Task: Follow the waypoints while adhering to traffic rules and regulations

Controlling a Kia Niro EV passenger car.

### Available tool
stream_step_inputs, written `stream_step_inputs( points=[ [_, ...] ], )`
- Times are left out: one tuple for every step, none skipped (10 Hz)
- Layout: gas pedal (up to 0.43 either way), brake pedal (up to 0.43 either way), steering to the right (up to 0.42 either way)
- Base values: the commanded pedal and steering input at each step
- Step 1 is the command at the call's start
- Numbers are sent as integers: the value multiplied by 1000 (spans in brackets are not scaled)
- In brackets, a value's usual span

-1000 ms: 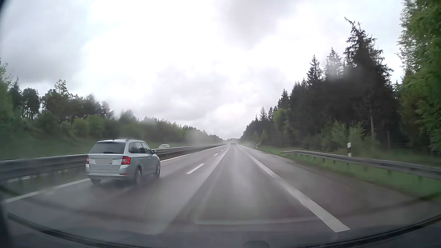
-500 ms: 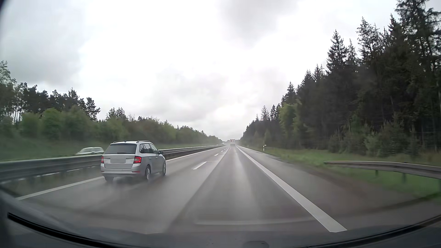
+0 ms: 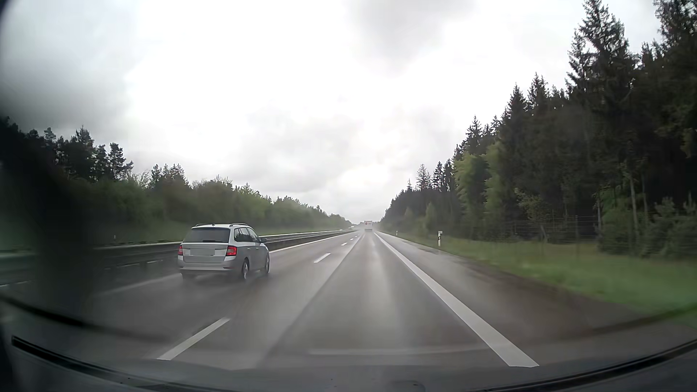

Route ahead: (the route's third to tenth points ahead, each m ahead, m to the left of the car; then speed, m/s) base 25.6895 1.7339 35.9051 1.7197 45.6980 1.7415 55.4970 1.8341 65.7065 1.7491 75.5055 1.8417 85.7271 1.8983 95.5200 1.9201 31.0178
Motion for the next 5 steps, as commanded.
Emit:
stream_step_inputs(
  points=[
    [571,0,-2],
    [531,0,-2],
    [461,0,-3],
    [449,0,-3],
    [441,0,-5]
  ],
)
